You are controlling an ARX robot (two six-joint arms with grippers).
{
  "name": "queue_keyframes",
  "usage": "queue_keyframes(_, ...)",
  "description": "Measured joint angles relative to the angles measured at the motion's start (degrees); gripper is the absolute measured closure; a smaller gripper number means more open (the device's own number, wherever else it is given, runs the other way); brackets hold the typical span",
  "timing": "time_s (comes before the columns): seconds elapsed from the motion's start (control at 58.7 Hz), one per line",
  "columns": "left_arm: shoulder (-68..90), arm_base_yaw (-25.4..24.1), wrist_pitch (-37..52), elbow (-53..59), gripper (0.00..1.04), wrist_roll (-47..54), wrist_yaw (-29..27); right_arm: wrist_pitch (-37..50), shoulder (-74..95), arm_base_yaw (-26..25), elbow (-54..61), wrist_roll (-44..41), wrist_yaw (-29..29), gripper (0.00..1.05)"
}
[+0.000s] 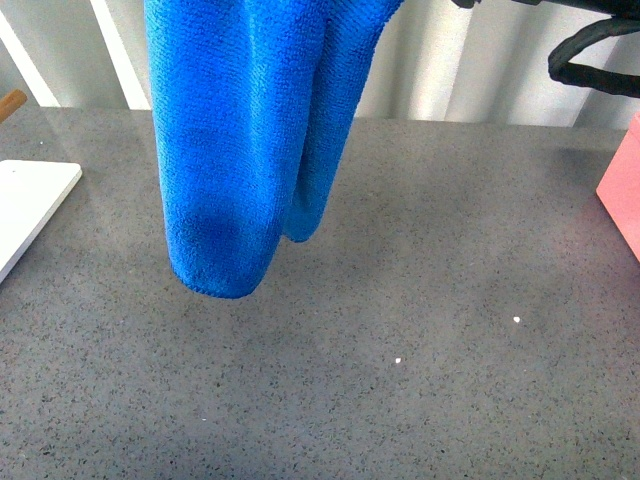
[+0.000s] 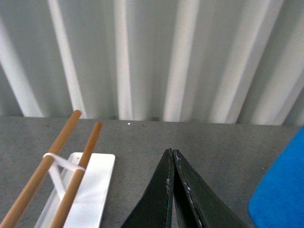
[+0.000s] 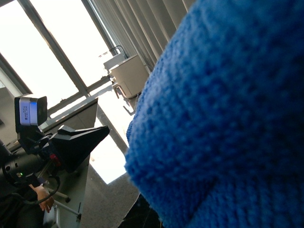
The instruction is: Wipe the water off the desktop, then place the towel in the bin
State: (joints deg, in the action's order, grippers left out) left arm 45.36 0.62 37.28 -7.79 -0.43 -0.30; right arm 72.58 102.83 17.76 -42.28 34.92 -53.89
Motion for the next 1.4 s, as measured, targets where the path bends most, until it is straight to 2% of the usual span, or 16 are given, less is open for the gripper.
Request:
queue_keyframes(0.562, -14.6, -0.5, -9.3, 5.4, 1.01, 0.0, 0.3, 0.2, -1.0, -1.3, 1.5, -0.1, 0.4, 1.01)
queue_keyframes(0.681, -16.6, -0.5, -8.7, 6.5, 1.01, 0.0, 0.3, 0.3, -1.0, -1.3, 1.9, -0.2, 0.5, 1.01)
queue_keyframes(1.397, -32.5, -0.5, -24.1, 6.5, 1.01, 0.0, 0.3, -1.5, -1.0, -1.6, 3.4, -1.3, 0.9, 1.01)
